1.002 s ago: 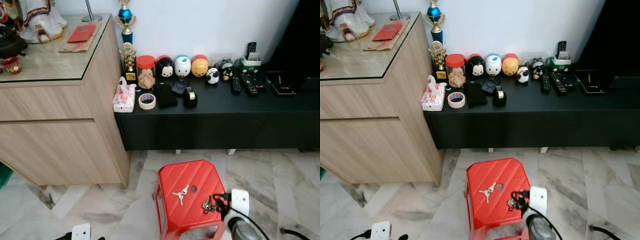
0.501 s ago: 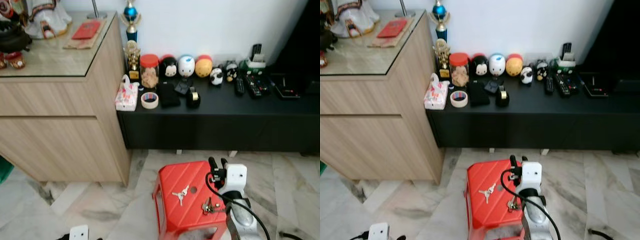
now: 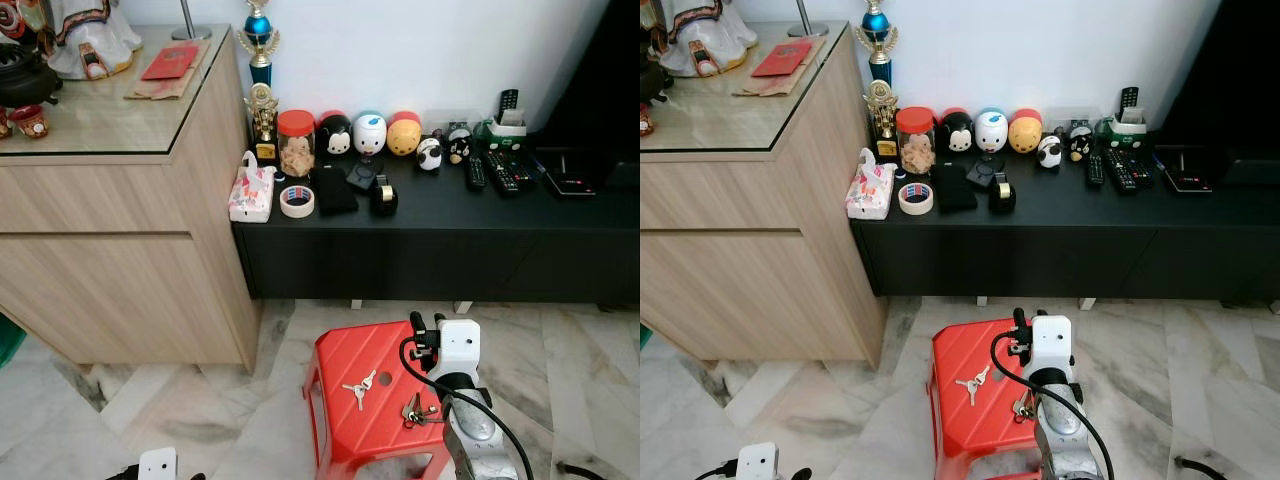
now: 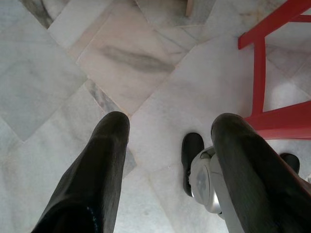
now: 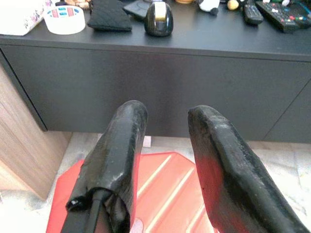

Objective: Hang keys on a hook

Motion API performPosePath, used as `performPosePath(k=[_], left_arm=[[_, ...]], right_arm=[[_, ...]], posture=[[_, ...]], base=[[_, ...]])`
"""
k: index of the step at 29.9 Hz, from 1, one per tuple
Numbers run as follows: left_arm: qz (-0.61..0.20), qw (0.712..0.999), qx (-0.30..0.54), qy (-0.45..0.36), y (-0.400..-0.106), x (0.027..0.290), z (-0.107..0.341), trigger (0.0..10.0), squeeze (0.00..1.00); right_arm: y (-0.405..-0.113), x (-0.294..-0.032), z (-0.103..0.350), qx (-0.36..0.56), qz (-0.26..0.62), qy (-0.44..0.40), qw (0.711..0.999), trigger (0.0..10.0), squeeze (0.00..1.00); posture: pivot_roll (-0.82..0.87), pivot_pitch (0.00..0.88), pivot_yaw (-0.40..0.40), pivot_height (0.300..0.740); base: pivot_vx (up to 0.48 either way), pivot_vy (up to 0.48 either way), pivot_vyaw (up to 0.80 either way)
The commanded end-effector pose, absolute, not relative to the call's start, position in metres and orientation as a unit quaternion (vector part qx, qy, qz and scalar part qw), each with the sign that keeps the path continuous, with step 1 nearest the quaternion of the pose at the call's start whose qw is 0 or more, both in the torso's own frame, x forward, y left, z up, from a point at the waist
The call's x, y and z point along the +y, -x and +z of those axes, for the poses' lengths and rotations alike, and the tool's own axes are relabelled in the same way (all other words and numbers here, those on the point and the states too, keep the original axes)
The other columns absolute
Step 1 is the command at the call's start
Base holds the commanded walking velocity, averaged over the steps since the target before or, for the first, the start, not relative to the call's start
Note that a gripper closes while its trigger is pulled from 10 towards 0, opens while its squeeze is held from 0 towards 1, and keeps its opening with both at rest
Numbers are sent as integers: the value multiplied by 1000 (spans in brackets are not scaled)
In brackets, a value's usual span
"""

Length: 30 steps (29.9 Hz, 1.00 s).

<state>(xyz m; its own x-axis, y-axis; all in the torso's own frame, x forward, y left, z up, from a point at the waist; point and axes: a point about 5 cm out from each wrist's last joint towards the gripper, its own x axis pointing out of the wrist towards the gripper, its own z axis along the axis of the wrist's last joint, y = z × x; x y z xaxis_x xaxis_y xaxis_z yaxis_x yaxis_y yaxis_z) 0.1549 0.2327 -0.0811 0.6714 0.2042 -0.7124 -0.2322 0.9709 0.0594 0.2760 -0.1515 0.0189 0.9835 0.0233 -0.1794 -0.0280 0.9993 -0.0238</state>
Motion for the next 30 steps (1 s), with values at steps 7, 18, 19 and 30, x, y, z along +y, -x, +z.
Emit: performPosePath(k=[7, 18, 19, 30], left_arm=[[122, 906, 404, 24, -146, 232, -86, 10000, 0], [121, 906, 404, 24, -147, 230, -86, 10000, 0], [121, 906, 404, 25, -148, 230, -86, 10000, 0], [120, 907, 403, 26, -149, 229, -85, 10000, 0]], right_arm=[[-273, -150, 18, 95, 13, 10, 995, 10000, 0], [-276, -152, 14, 115, 11, 7, 993, 10000, 0], [-276, -152, 16, 104, 12, 1, 994, 10000, 0], [-278, -152, 12, 122, 9, -5, 992, 10000, 0]], posture=[[42, 70, -7, 683], [44, 77, -6, 658], [46, 78, -7, 658], [50, 86, -5, 658]], base=[[0, 0, 0], [0, 0, 0], [0, 0, 0], [0, 0, 0]])
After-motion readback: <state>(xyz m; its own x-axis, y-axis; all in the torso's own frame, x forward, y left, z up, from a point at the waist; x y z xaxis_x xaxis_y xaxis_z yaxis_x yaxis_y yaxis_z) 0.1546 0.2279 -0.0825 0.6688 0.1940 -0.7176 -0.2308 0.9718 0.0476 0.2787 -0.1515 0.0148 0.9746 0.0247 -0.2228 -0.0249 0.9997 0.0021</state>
